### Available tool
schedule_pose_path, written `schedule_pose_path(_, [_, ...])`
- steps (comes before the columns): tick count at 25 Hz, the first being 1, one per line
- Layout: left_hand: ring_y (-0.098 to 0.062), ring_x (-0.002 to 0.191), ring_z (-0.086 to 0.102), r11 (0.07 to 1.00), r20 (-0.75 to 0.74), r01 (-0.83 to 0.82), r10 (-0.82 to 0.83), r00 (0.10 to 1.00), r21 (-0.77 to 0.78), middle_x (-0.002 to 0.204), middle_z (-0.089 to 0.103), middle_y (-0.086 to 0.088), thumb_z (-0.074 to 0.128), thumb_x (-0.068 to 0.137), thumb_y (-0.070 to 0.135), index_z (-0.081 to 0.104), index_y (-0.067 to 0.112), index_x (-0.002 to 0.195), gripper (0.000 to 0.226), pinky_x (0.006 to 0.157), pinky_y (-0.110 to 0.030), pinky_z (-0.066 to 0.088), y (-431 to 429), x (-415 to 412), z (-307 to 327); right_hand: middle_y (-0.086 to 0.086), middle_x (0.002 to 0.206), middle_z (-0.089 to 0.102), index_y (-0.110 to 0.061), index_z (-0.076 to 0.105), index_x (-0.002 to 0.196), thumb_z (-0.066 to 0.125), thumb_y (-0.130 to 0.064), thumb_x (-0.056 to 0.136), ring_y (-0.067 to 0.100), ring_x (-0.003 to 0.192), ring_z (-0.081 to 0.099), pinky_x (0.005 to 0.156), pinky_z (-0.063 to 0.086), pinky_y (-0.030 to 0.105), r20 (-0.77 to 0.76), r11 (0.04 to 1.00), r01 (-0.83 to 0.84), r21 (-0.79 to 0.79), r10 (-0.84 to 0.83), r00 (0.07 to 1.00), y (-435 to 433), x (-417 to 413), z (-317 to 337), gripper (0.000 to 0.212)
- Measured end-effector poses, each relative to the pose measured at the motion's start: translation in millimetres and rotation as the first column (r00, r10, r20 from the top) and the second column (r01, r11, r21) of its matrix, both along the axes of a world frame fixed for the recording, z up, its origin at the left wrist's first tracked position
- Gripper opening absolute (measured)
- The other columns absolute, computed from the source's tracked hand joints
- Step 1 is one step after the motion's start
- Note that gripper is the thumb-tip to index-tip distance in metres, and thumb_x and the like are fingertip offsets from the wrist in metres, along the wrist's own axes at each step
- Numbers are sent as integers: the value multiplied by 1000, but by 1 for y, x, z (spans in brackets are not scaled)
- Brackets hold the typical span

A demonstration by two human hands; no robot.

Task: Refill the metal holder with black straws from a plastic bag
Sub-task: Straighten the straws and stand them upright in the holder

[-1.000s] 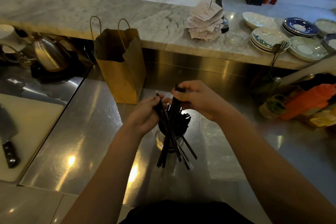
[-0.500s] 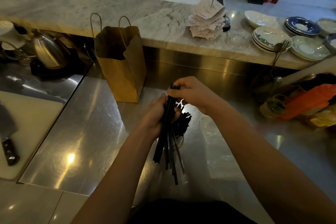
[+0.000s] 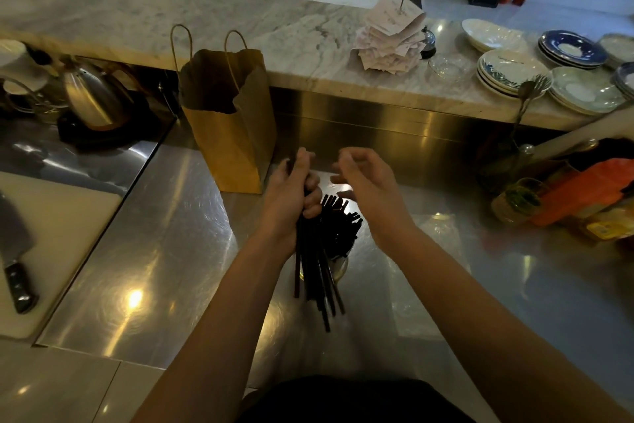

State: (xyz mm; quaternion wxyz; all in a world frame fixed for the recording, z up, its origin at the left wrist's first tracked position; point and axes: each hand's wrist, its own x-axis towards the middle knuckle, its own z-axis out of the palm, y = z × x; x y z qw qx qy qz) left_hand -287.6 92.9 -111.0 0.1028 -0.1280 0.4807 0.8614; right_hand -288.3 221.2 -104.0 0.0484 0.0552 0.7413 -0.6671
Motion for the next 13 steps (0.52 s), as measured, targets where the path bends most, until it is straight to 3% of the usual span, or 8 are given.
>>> schedule_pose_path(3, [-4, 41, 33, 976, -137, -219, 218, 966, 7, 57, 40, 7, 52, 99, 32, 49, 13, 99, 19, 36, -17, 29, -5, -5, 8, 9, 111, 70, -14, 58, 116, 45, -43, 98, 19, 99, 70, 89, 55, 36, 253, 930, 131, -345, -43, 966, 1, 33, -10, 36])
schedule_pose_path(5, [-5, 42, 34, 953, -242, -304, 295, 924, 2, 57, 40, 7, 53, 100, 27, 47, 14, 95, 15, 37, -18, 29, -4, -8, 18, 10, 110, 71, -13, 61, 114, 41, -48, 97, 22, 98, 70, 88, 54, 36, 407, 866, 225, -446, -28, 913, 1, 51, -15, 44])
schedule_pose_path(7, [-6, 42, 34, 937, -320, -349, 329, 888, -4, 57, 40, 6, 51, 101, 23, 46, 13, 103, 11, 38, -20, 28, -2, -9, 29, 14, 111, 70, -7, 63, 115, 41, -52, 95, 26, 102, 67, 89, 53, 38, 531, 761, 333, -556, 17, 847, -1, 63, -20, 54])
schedule_pose_path(11, [-6, 43, 37, 929, -412, -358, 292, 863, -92, 57, 43, 7, 53, 100, 20, 43, 13, 111, 16, 40, -21, 32, 18, -5, 37, 24, 122, 64, 2, 59, 123, 47, -53, 92, 37, 111, 63, 94, 52, 43, 608, 441, 501, -745, 141, 781, -5, 67, -18, 64])
schedule_pose_path(13, [-6, 44, 38, 944, -414, -306, 232, 880, -121, 58, 44, 8, 53, 100, 20, 45, 12, 106, 13, 41, -21, 33, 32, 3, 34, 21, 118, 66, 1, 58, 127, 46, -48, 94, 34, 99, 68, 87, 55, 39, 606, 395, 519, -758, 133, 784, -8, 61, -14, 61])
